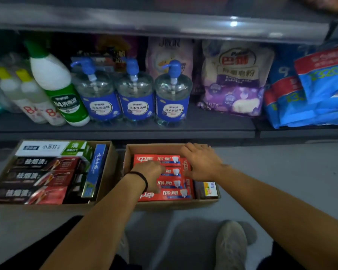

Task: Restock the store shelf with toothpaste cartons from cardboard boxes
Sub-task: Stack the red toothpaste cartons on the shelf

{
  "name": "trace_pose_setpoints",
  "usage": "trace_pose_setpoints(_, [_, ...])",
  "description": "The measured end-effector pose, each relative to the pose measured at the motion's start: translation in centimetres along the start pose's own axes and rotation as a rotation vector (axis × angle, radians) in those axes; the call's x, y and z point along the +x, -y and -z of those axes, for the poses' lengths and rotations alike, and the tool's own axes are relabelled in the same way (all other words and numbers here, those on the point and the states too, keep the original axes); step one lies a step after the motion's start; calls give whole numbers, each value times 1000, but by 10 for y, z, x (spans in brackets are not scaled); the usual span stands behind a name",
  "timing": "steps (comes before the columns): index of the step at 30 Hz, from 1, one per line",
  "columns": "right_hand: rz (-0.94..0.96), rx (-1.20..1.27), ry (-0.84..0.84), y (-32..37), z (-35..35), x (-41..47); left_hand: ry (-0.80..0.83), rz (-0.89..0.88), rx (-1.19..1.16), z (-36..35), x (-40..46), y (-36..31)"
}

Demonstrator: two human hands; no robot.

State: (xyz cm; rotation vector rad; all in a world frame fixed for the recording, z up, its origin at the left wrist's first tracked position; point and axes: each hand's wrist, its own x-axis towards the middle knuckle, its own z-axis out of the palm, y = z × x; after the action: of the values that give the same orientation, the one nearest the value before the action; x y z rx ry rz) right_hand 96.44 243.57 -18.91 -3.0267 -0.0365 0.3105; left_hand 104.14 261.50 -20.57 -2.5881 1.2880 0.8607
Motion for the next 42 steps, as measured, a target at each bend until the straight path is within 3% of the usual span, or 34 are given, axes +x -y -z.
trace_pose_setpoints(8, [3, 19, 93, -5, -34, 13, 255, -23, -74, -52, 26, 18])
trace_pose_setpoints(16, [14, 25, 124, -2, -46, 17, 312, -41, -204, -54, 33, 29])
trace_pose_setpoints(25, [-4, -4, 119, -14, -46, 17, 198, 9, -200, -44, 35, 34])
trace_pose_setpoints(30, [-27, 22, 93, -20, -32, 13, 65, 46, -262, -6, 23, 48])
trace_pose_setpoints(35, [-44, 56, 96, -11, -31, 8, -84, 89, -158, 33, 3, 67])
trace_pose_setpoints(42, [19, 21, 277, 8, -70, 16, -140, 130, -164, 46, -6, 88])
